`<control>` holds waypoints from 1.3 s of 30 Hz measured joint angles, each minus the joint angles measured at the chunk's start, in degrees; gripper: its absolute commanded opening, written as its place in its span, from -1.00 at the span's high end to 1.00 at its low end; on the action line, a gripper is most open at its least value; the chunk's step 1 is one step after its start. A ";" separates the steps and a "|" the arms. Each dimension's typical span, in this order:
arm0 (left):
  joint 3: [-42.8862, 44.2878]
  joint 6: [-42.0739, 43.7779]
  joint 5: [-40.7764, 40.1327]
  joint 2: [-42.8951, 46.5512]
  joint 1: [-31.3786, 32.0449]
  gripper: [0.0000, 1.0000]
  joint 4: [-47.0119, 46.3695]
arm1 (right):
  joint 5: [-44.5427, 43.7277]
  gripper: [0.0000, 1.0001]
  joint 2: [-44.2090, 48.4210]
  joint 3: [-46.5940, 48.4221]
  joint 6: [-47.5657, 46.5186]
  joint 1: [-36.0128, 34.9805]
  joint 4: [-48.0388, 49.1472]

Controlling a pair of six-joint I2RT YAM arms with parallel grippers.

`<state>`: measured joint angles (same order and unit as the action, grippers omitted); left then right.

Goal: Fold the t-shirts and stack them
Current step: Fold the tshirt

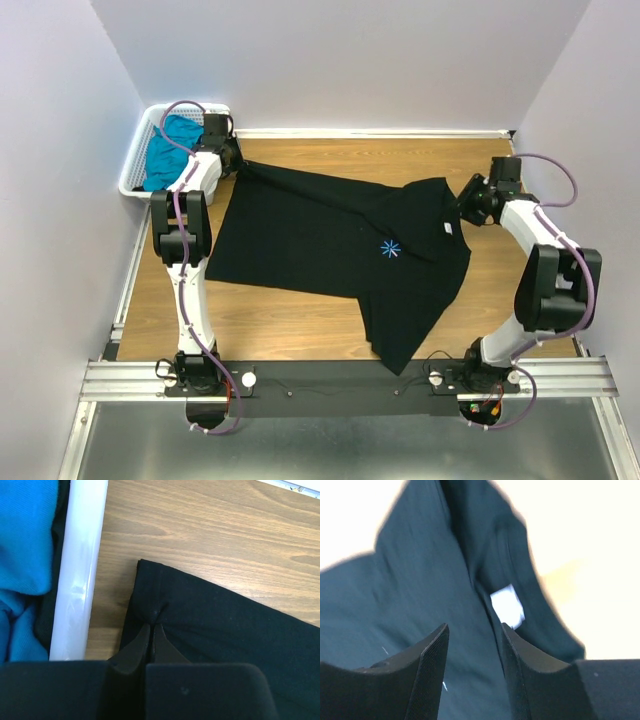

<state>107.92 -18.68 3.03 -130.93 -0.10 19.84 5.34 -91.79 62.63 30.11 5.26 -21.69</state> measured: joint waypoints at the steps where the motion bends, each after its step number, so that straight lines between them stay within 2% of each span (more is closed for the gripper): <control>1: 0.00 -0.02 -0.02 0.00 0.02 1.00 0.00 | 1.90 -0.05 -1.44 0.31 0.59 1.20 2.89; 6: 0.00 -0.22 -0.02 0.00 0.02 1.00 0.00 | 9.22 0.01 -10.95 2.01 3.34 4.09 13.05; 13: -0.11 -1.27 0.02 0.00 0.00 1.00 0.00 | 15.50 0.01 -21.77 8.83 4.44 4.24 21.38; 28: -1.75 -1.49 0.04 0.35 0.11 1.00 0.04 | 20.94 0.03 -30.51 17.07 5.51 5.33 27.41; 31: -2.12 -1.51 0.04 0.44 0.11 1.00 0.11 | 21.35 0.29 -32.04 17.49 5.73 5.35 27.43; 32: -2.23 -1.53 0.04 0.46 0.11 1.00 0.07 | 21.42 0.42 -32.46 17.68 5.90 5.38 27.45; 33: -2.38 -1.53 0.04 0.52 0.11 1.00 0.07 | 21.44 0.63 -32.92 17.88 5.90 5.46 27.52; 35: -2.82 -1.55 0.04 0.63 0.11 1.00 0.02 | 21.51 0.88 -33.40 17.92 6.36 5.68 27.65; 39: -3.74 -1.55 0.04 0.96 0.22 1.00 0.07 | 21.59 0.99 -33.68 17.94 6.88 7.52 27.67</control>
<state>104.18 -20.23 3.07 -129.97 0.12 19.90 26.94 -125.47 80.58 36.99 12.78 5.98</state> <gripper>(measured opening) 0.010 0.033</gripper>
